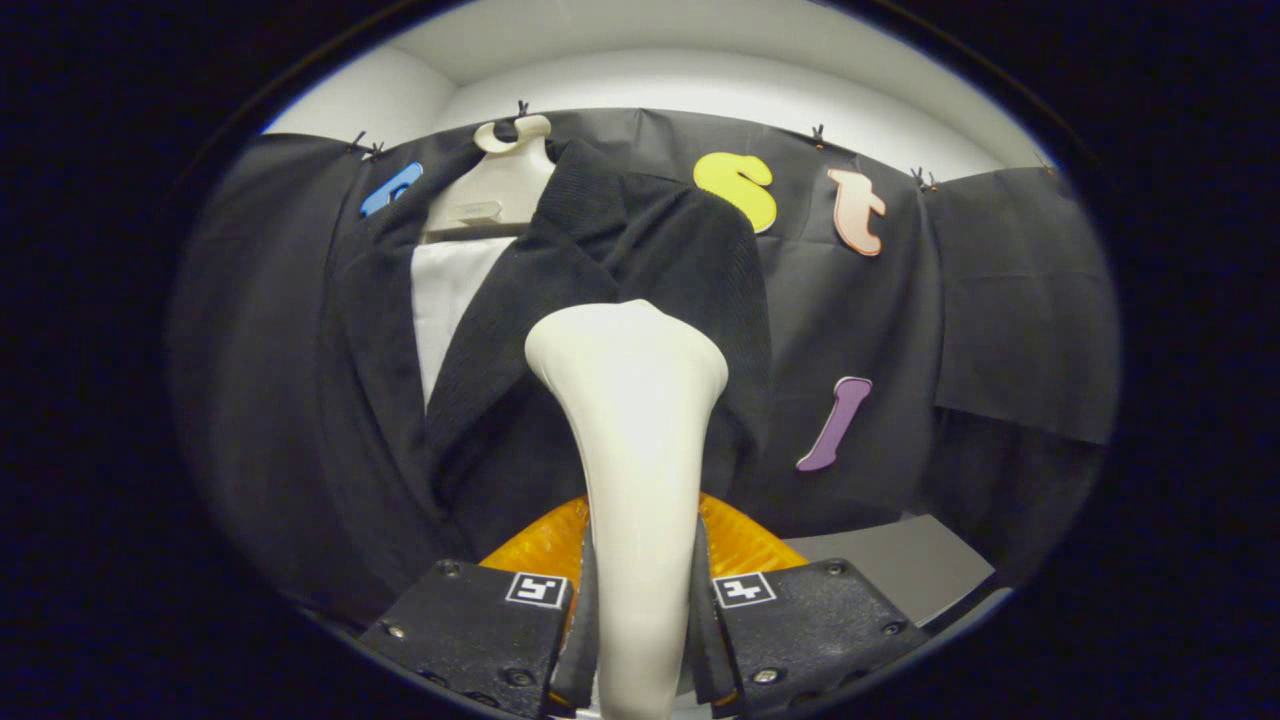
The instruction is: Iron the clothes twice with a garment steamer, once on the left side and once on the right side.
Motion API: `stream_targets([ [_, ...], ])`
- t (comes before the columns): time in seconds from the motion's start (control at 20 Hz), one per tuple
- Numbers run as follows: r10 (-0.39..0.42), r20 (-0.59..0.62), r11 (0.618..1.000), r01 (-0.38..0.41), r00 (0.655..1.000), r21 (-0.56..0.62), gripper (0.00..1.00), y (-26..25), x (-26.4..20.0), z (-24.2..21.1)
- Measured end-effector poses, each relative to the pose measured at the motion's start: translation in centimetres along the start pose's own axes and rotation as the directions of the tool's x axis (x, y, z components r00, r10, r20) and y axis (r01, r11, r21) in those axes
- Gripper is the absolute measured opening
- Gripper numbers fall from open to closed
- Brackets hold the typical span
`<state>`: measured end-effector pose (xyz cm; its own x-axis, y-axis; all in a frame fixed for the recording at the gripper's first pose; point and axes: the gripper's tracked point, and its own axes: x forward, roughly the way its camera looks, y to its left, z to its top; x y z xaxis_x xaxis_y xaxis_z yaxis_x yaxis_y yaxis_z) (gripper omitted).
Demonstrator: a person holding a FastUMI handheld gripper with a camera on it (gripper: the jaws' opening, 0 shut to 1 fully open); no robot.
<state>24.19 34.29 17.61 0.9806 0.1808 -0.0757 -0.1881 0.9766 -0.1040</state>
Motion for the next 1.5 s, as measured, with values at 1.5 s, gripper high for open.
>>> stream_targets([
  [1.5, -0.086, -0.247, 0.996, 0.073, 0.965, -0.059, 0.40, 1.7, -0.7, -20.0],
])
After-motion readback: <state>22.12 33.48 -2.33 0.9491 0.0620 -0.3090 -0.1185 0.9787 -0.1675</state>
